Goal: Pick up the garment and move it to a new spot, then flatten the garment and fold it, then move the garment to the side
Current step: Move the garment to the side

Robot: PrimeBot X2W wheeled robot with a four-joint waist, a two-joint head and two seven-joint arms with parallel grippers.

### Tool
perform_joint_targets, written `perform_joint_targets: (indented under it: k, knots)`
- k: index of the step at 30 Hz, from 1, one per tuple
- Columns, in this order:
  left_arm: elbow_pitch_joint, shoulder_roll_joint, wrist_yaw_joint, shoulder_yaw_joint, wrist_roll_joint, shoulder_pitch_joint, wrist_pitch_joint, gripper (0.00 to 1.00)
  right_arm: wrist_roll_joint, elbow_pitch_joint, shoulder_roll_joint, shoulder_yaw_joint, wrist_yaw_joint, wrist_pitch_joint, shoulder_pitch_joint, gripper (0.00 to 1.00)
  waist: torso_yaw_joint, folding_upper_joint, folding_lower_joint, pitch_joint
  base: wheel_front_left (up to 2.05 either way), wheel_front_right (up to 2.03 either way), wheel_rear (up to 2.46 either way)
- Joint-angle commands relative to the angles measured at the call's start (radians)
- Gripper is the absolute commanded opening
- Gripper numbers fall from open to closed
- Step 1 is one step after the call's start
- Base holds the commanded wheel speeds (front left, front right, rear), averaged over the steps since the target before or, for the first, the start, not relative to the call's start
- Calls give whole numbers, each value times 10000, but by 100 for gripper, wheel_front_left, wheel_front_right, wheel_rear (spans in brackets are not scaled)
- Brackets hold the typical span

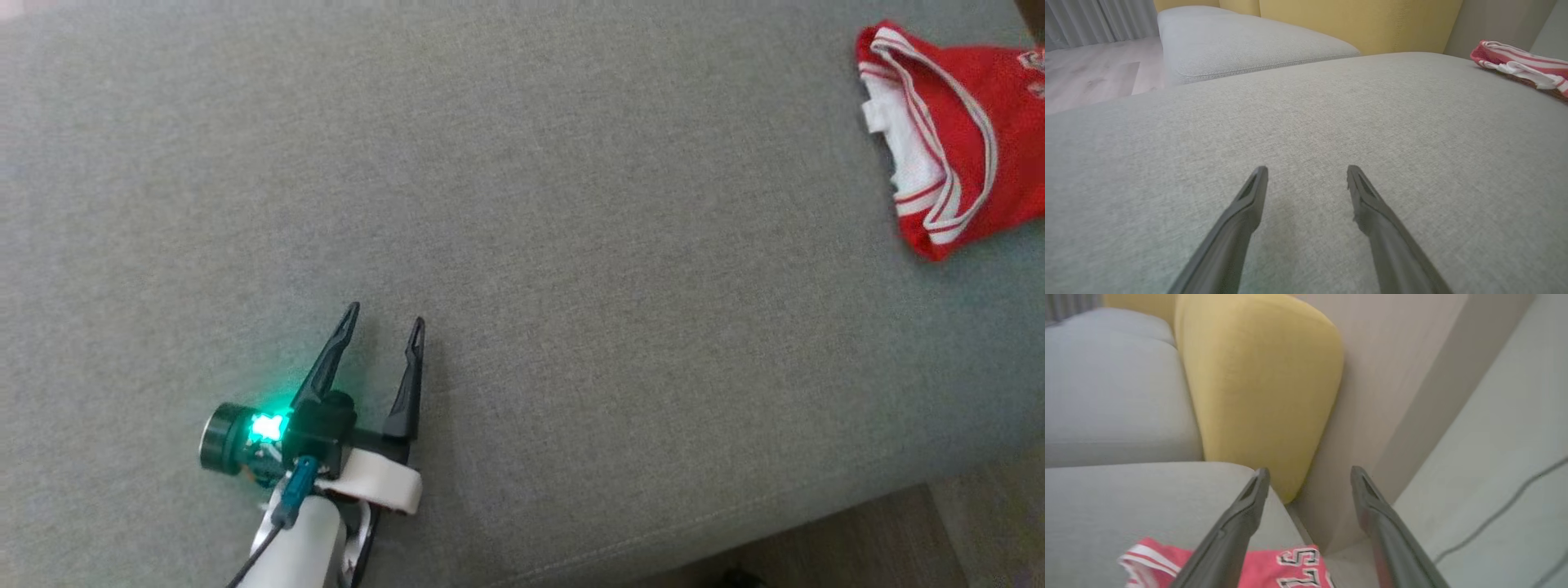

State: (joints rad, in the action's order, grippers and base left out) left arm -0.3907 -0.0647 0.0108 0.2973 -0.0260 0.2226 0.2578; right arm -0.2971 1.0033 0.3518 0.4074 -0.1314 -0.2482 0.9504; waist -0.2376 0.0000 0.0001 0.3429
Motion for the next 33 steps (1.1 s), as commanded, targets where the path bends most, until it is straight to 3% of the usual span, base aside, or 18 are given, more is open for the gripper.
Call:
perform_joint_targets:
  k: [1, 5, 9, 13, 22, 33]
  knots:
    - [105, -94, 139, -342, -18, 48, 40, 100, -56, -769, -502, -242, 7, -125, -37, 100, 109, 0, -1, -202, 0, 0, 0]
    - [121, -41, 308, -482, -111, -114, 40, 100, 643, -2327, -1763, -1002, 7, -131, -808, 100, 404, 0, -1, -671, 0, 0, 0]
    - [139, 5, 467, -676, -216, -333, 40, 100, 1645, -3348, -2451, -2085, 7, -133, -2124, 100, 874, 0, -1, -1207, 0, 0, 0]
    - [112, 41, 543, -808, -272, -583, 40, 100, 2349, -3806, -2724, -2768, 7, -134, -3482, 100, 1397, 0, -1, -1714, 0, 0, 0]
    - [30, 103, 763, -1174, -477, -1224, 40, 100, 3031, -3862, -2994, -3280, 7, -134, -5714, 100, 2219, 0, -1, -2561, 0, 0, 0]
    - [34, 129, 945, -1884, -527, -1826, 40, 100, 3924, -3995, -3013, -3967, 7, -135, -6825, 100, 2529, 0, -1, -3359, 0, 0, 0]
